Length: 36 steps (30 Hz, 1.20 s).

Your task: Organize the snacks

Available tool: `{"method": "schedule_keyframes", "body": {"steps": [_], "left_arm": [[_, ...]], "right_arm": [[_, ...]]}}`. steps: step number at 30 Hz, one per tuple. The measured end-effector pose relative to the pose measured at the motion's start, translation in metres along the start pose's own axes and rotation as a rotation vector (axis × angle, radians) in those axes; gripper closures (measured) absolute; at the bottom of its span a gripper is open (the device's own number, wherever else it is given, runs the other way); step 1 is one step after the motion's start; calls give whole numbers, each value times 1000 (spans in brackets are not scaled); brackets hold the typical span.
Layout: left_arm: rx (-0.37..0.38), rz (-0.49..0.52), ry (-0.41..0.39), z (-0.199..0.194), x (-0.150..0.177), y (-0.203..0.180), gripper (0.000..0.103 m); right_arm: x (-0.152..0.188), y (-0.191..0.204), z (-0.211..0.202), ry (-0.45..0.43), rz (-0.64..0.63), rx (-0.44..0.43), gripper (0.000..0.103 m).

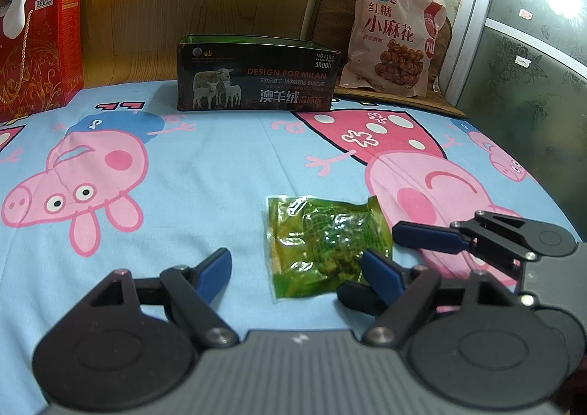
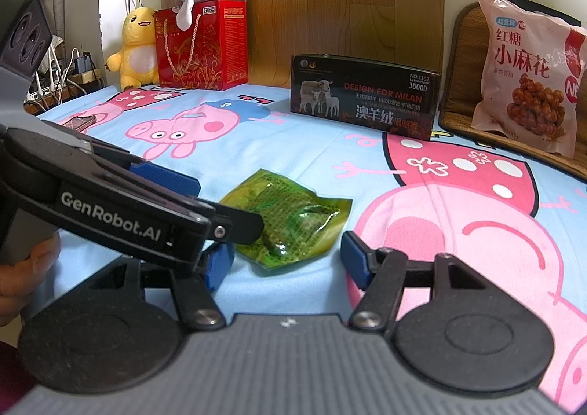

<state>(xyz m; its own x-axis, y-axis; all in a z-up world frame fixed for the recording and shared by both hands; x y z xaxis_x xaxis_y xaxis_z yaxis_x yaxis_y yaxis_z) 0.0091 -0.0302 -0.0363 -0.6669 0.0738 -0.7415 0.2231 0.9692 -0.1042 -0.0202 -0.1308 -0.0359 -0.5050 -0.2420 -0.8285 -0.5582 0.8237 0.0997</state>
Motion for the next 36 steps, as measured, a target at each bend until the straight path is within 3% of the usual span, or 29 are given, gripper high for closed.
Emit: {"method": "schedule_keyframes", "body": {"steps": [20, 25, 36], "left_arm": [[10, 5, 9, 2, -2, -1, 14], [5, 9, 5, 2, -1, -2, 14], [7, 3, -5, 1, 1, -3, 13]], "right_arm": [[1, 1, -1, 2, 2, -3, 34], [2, 2, 0, 13, -1, -11, 25], [1, 2, 0, 13, -2, -12, 25]]}}
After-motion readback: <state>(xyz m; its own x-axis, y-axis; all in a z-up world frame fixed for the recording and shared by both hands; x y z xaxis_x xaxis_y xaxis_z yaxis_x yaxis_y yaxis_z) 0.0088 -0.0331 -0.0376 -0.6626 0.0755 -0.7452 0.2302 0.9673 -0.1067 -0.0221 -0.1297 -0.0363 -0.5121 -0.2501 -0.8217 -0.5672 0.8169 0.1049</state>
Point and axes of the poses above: each gripper's, at about its wrist camera, not at the fingertips, and z roughly the way its jaws point, y to its left, x to its underside, the point moved 4 cm from there along z, roughly the way its jaws point, and after that the axes turned 7 degrees about -x, right-handed, at the moved point
